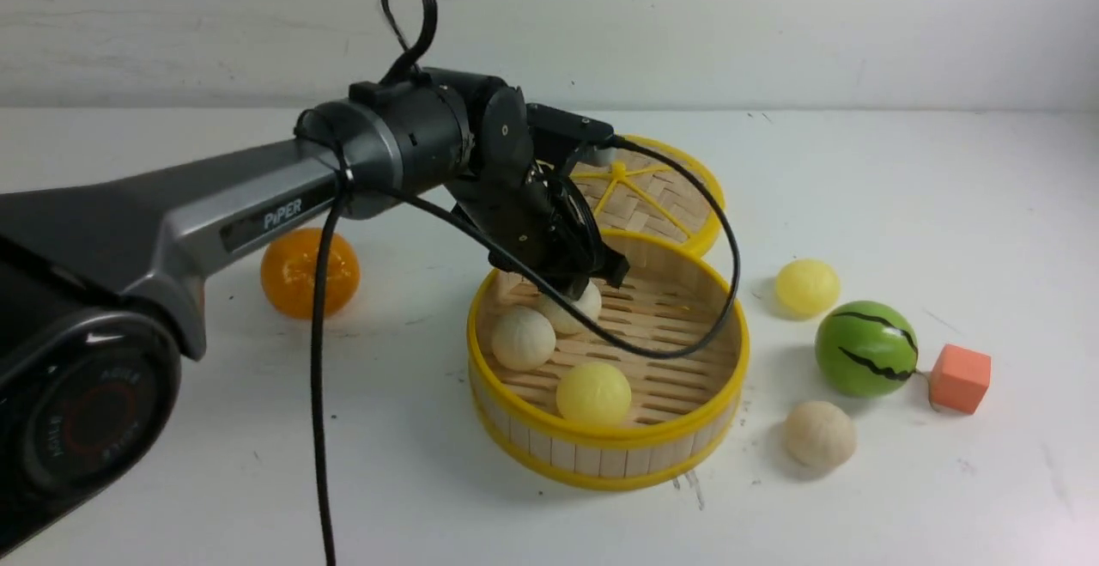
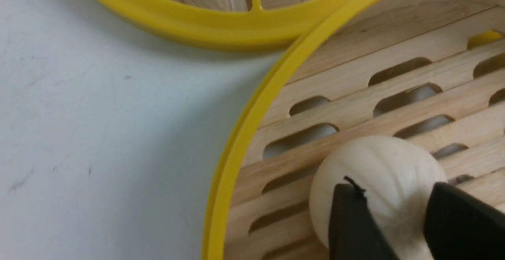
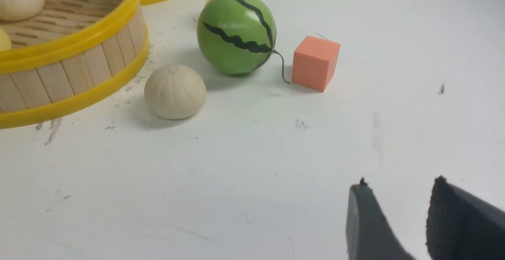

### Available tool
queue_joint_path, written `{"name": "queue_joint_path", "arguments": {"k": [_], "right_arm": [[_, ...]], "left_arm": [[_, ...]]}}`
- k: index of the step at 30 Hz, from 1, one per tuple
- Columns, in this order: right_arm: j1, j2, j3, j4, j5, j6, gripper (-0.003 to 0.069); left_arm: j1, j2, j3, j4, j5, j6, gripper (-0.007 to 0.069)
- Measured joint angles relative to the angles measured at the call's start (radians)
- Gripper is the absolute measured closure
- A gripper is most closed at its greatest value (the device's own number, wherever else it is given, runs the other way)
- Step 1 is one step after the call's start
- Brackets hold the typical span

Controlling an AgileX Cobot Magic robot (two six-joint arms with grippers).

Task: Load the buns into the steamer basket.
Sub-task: Use the left arm to put the steamed stuffed bun into the steamer, then use the right arm to grab a steamed stuffed bun

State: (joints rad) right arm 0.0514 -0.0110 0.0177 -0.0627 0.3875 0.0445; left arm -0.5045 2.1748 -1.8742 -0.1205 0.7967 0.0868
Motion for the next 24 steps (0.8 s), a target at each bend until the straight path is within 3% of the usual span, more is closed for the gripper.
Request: {"name": "queue_joint_path", "arguments": {"k": [3, 6, 11, 14, 20, 21, 24], "right_arm": [[0.0, 0.0, 0.0, 0.0, 0.0, 0.0, 0.0419], [0.0, 0.0, 0.0, 0.0, 0.0, 0.0, 0.0419], [0.0, 0.0, 0.0, 0.0, 0.0, 0.0, 0.0419], [0.0, 0.0, 0.0, 0.0, 0.0, 0.0, 0.0419], [0.0, 0.0, 0.0, 0.0, 0.0, 0.0, 0.0419], [0.0, 0.0, 0.0, 0.0, 0.0, 0.0, 0.0419], [0.0, 0.0, 0.0, 0.0, 0.0, 0.0, 0.0419]], "left_arm": [[0.0, -0.046, -0.055, 0.004, 0.129, -0.04, 0.0228], [0.0, -0.141, -0.078, -0.002, 0.217, -0.071, 0.0258], [0.0, -0.435, 0.046, -0.054, 0.203, -0.038, 0.0575], [0.0, -0.588, 0.185, -0.083, 0.144, -0.017, 0.0638], [0.0, -1.063, 0.786, -0.195, -0.257, -0.006, 0.0638], [0.0, -1.077, 0.806, -0.2, -0.273, -0.006, 0.0638], [0.0, -1.333, 1.125, -0.264, -0.521, 0.011, 0.0638]]}}
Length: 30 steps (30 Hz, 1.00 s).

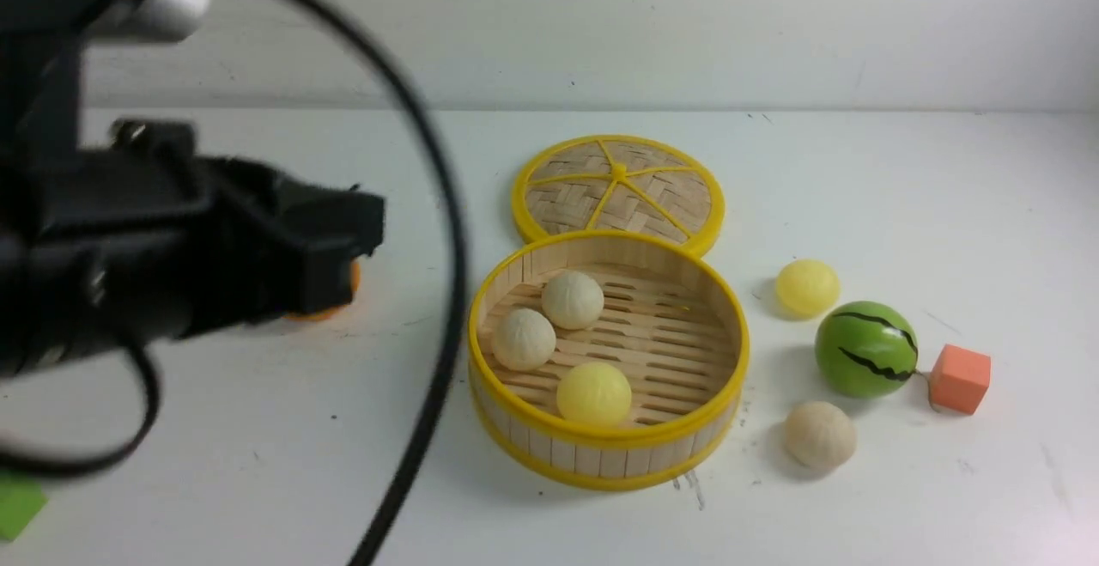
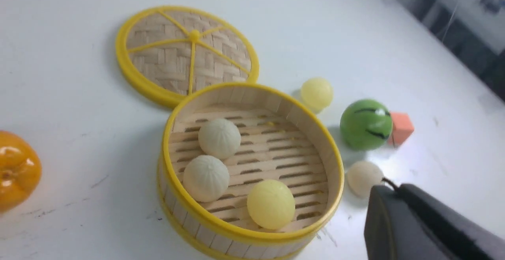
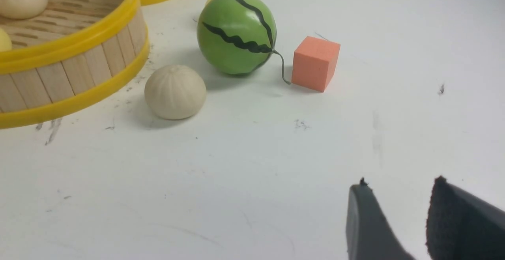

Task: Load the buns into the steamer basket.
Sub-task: Use the right arm to grab a steamed stuffed bun

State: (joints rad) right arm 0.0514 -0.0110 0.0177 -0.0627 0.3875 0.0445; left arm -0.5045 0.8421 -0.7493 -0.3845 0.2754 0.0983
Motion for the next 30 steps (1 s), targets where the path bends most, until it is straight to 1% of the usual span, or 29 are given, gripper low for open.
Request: {"name": "queue_joint_path", "arguments": {"k": [2, 3, 6, 8, 12, 13, 14, 16, 18, 19, 20, 21, 24, 27, 30], "right_arm": [[0.0, 0.0, 0.0, 0.0, 0.0, 0.0, 0.0419], [0.0, 0.0, 0.0, 0.0, 0.0, 0.0, 0.0419], [0.0, 0.0, 0.0, 0.0, 0.0, 0.0, 0.0419], [0.0, 0.0, 0.0, 0.0, 0.0, 0.0, 0.0419], [0.0, 0.0, 0.002, 0.023, -0.016, 0.016, 0.0419], [0.0, 0.0, 0.007, 0.081, -0.049, 0.052, 0.0419], [0.0, 0.0, 0.008, 0.088, -0.054, 0.057, 0.0419], [0.0, 0.0, 0.01, 0.195, -0.128, 0.127, 0.0419], [0.0, 0.0, 0.01, 0.252, -0.172, 0.163, 0.0419], [0.0, 0.0, 0.01, 0.337, -0.23, 0.217, 0.0419], [0.0, 0.0, 0.01, 0.337, -0.236, 0.222, 0.0419], [0.0, 0.0, 0.011, 0.403, -0.285, 0.251, 0.0419], [0.0, 0.0, -0.001, 0.483, -0.343, 0.269, 0.0419], [0.01, 0.052, -0.135, 0.502, -0.224, 0.244, 0.0422], [0.031, 0.21, -0.322, 0.478, 0.007, 0.144, 0.0427]], "left_arm": [[0.0, -0.123, 0.143, -0.014, -0.117, 0.015, 0.0638], [0.0, -0.134, 0.155, -0.016, -0.135, 0.018, 0.0638], [0.0, -0.277, 0.315, -0.023, -0.214, 0.027, 0.0638], [-0.001, -0.348, 0.384, -0.026, -0.221, 0.027, 0.0638], [-0.001, -0.436, 0.453, -0.026, -0.201, 0.027, 0.0638], [-0.001, -0.476, 0.479, -0.026, -0.188, 0.028, 0.0638], [-0.001, -0.48, 0.482, -0.026, -0.187, 0.028, 0.0638], [-0.001, -0.517, 0.511, -0.026, -0.174, 0.028, 0.0638], [-0.001, -0.523, 0.521, -0.026, -0.171, 0.028, 0.0638], [-0.001, -0.524, 0.532, -0.026, -0.167, 0.028, 0.0638], [-0.001, -0.524, 0.534, -0.026, -0.166, 0.028, 0.0638], [-0.001, -0.524, 0.541, -0.026, -0.159, 0.028, 0.0638], [-0.001, -0.524, 0.552, -0.026, -0.149, 0.028, 0.0638], [-0.001, -0.524, 0.558, -0.026, -0.147, 0.028, 0.0638], [-0.001, -0.524, 0.559, -0.026, -0.143, 0.028, 0.0638]]}}
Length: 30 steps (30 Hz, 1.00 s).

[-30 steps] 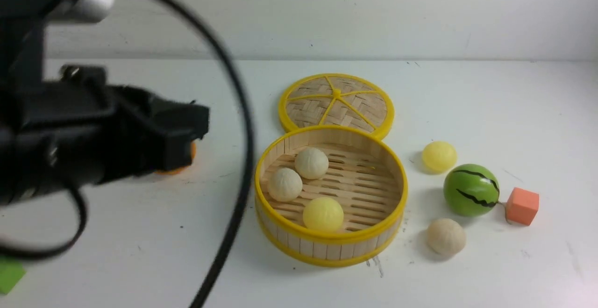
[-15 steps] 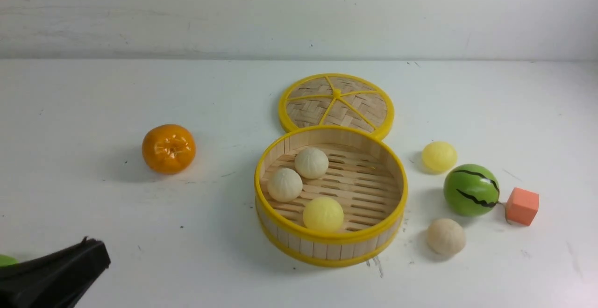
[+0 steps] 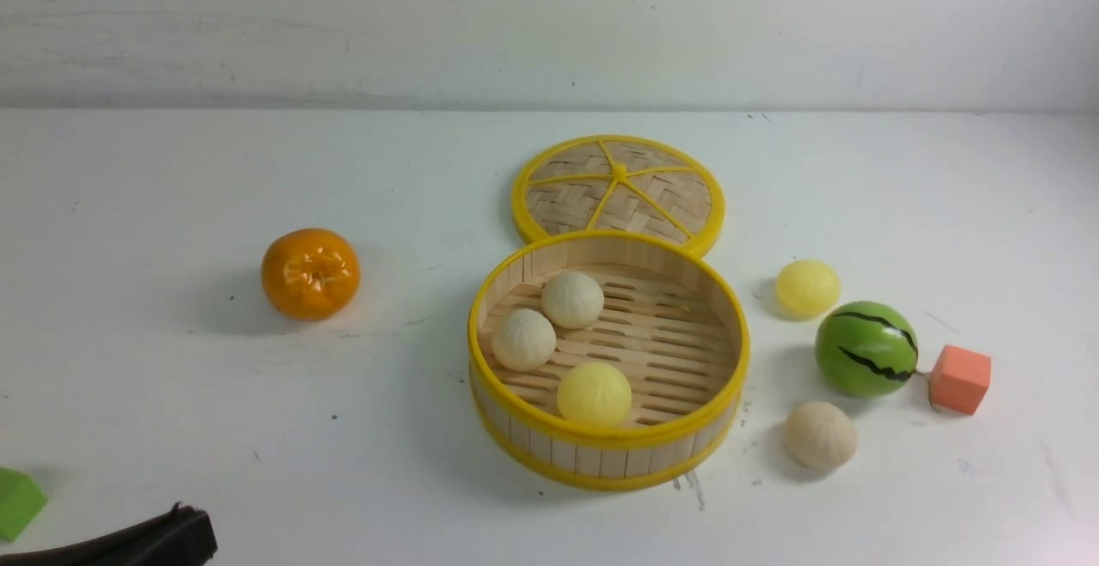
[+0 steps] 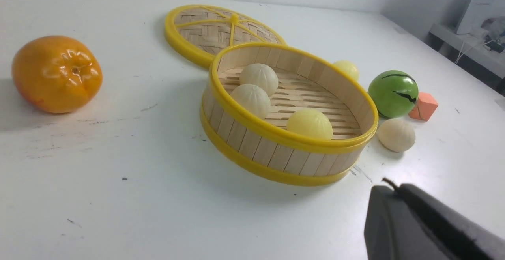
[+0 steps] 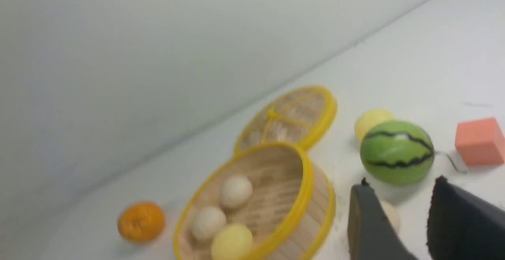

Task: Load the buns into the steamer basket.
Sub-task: Use the right arm to grab a steamed stuffed bun

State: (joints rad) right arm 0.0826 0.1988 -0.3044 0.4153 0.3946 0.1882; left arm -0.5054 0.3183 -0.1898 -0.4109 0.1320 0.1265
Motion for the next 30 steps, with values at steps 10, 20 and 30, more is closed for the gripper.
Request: {"name": "queue_joint_path", "arguments": {"k": [10, 20, 30], "right_arm": [[0.016, 0.886, -0.524, -0.05, 0.541, -0.281, 0.0427], [0.119, 1.393, -0.799, -0.112, 0.519, -0.253, 0.0427], [0.206, 1.58, -0.941, -0.342, 0.456, -0.061, 0.0419]], "left_arm": [[0.0, -0.002, 0.0, 0.0, 0.001, 0.0, 0.0638], [0.0, -0.003, 0.0, 0.0, 0.002, 0.0, 0.0638], [0.0, 0.005, 0.0, 0.0, 0.013, 0.0, 0.0634]]}}
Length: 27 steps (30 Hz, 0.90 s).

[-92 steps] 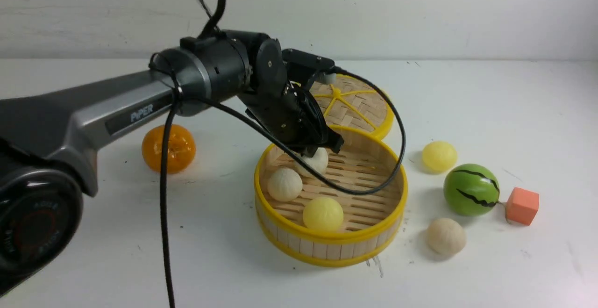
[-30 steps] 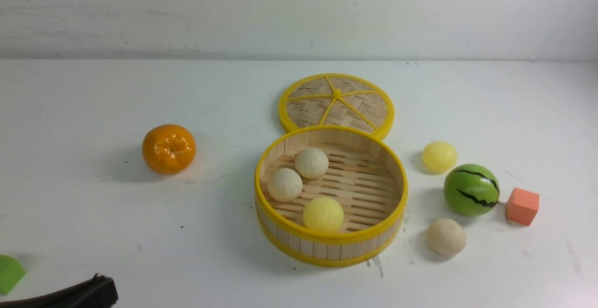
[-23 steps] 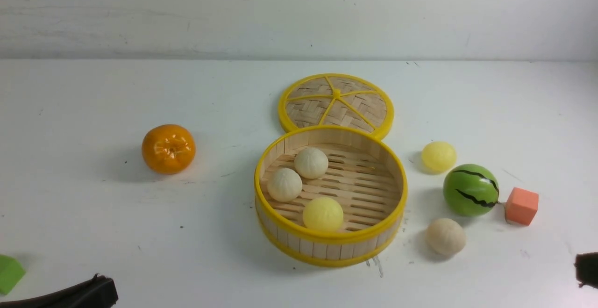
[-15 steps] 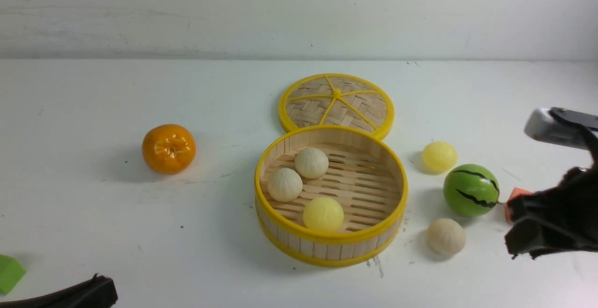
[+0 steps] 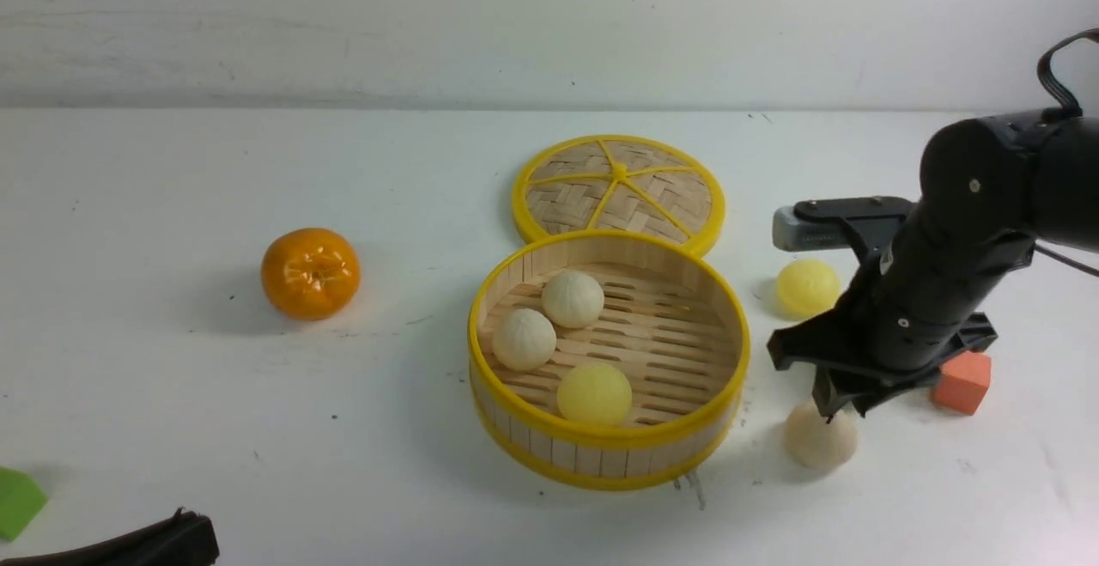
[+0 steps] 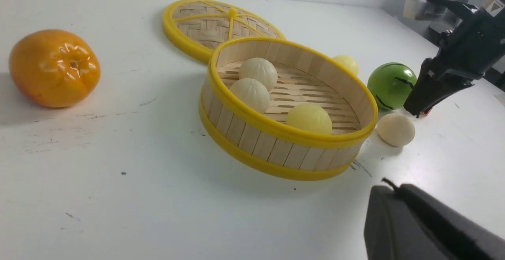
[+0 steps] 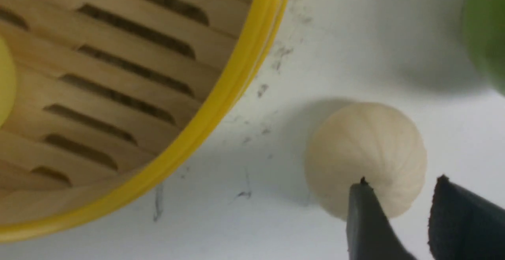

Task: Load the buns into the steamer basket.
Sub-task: Use the right arm to grab a steamed stuffed bun

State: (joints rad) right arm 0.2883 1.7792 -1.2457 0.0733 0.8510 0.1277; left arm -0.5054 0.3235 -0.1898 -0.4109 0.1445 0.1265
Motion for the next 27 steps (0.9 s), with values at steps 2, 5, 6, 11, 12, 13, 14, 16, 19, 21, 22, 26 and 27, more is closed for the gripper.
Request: {"name": "queue_joint_path", "arguments": {"k": [2, 5, 6, 11, 12, 13, 14, 16, 19, 21, 22, 26, 27], "right_arm": [[0.0, 0.005, -0.004, -0.007, -0.017, 0.015, 0.0418], [0.0, 0.011, -0.004, -0.007, -0.036, 0.018, 0.0418], [0.0, 0.014, -0.004, -0.007, -0.038, 0.018, 0.0418], [-0.002, 0.054, -0.006, -0.004, -0.051, 0.019, 0.0418], [-0.003, 0.06, -0.006, -0.003, -0.051, 0.019, 0.0418], [-0.004, 0.068, -0.006, -0.001, -0.051, 0.019, 0.0418], [-0.006, 0.073, -0.006, -0.001, -0.051, 0.019, 0.0418], [-0.008, 0.078, -0.007, -0.001, -0.051, 0.019, 0.0418], [-0.008, 0.078, -0.008, 0.0, -0.051, 0.019, 0.0418], [-0.008, 0.078, -0.008, 0.0, -0.051, 0.019, 0.0418], [-0.008, 0.078, -0.009, 0.0, -0.051, 0.019, 0.0418], [-0.008, 0.078, -0.009, 0.006, -0.045, 0.009, 0.048], [-0.008, 0.078, -0.009, 0.01, -0.041, 0.003, 0.0507]], "left_arm": [[0.0, 0.007, 0.0, 0.0, 0.003, 0.0, 0.0633], [0.0, 0.007, 0.0, 0.0, 0.007, 0.0, 0.063], [0.0, 0.007, 0.0, 0.0, 0.007, 0.0, 0.063], [0.0, 0.007, 0.0, 0.0, 0.008, 0.0, 0.0627], [0.0, 0.007, 0.0, 0.0, 0.008, 0.0, 0.0627], [0.0, 0.007, 0.0, 0.0, 0.008, 0.0, 0.0624], [0.0, 0.007, 0.0, 0.0, 0.008, 0.0, 0.0624], [0.0, 0.007, 0.0, 0.0, 0.008, 0.0, 0.0623], [0.0, 0.007, 0.0, 0.0, 0.008, 0.0, 0.062], [0.0, 0.007, 0.0, 0.0, 0.008, 0.0, 0.0617], [0.0, 0.007, 0.0, 0.0, 0.008, 0.0, 0.0616], [0.0, 0.007, 0.0, 0.0, 0.008, 0.0, 0.0611], [0.0, 0.007, 0.0, 0.0, 0.008, 0.0, 0.061]]}}
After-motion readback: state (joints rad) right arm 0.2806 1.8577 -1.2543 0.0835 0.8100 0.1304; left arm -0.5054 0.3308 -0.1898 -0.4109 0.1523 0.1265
